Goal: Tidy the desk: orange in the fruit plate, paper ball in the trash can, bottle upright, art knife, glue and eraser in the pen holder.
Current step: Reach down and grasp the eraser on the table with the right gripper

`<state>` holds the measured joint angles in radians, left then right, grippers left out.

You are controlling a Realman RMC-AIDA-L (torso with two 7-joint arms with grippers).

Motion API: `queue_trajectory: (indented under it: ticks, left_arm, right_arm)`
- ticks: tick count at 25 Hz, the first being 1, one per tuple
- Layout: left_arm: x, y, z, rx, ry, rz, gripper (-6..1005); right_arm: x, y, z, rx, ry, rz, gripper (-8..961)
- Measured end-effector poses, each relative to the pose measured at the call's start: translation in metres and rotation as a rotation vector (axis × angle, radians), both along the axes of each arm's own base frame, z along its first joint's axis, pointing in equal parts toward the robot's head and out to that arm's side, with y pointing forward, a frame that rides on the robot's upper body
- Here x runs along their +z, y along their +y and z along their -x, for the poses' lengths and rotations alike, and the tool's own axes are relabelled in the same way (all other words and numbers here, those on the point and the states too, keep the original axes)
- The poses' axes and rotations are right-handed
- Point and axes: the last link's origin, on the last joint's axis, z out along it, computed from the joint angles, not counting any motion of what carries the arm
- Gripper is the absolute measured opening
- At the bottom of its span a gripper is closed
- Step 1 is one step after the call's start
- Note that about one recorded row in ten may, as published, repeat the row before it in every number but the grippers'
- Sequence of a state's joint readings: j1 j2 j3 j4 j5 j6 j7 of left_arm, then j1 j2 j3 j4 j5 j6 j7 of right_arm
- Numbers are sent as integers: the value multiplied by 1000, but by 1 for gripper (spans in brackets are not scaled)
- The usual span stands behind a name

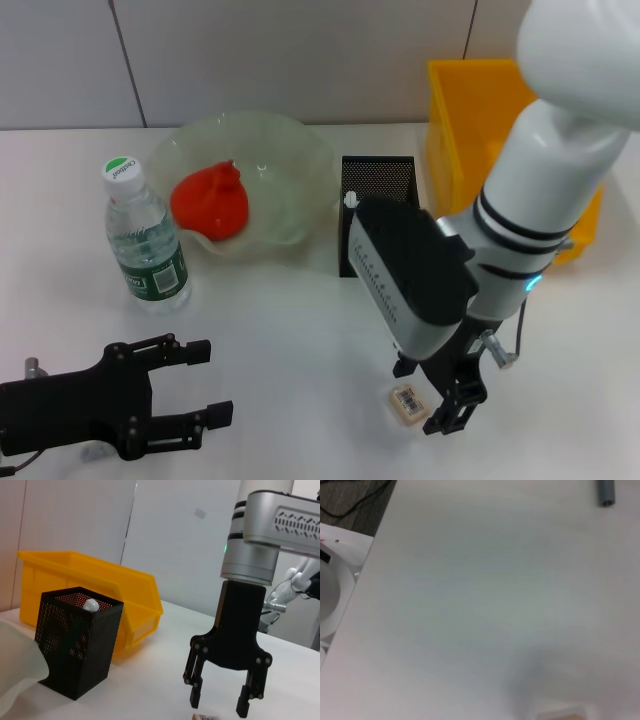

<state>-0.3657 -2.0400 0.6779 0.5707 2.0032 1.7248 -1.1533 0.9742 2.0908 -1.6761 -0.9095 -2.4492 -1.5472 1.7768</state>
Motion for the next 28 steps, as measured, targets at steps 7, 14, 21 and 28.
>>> queue_trajectory:
  ticks: [7, 14, 21, 28]
  left_arm:
    - [-1, -2, 0, 4, -3, 1, 809]
    - [-2, -2, 0, 5, -5, 3, 809]
    - [-2, -2, 0, 5, -7, 3, 809]
    - [-2, -2, 0, 8, -9, -3, 809]
  right_arm:
    - [-10, -3, 1, 50, -3, 9, 681]
    - [-15, -3, -2, 74, -13, 7, 680]
    - [-18, -3, -3, 86, -18, 3, 674]
    - [-20, -2, -4, 97, -24, 2, 621]
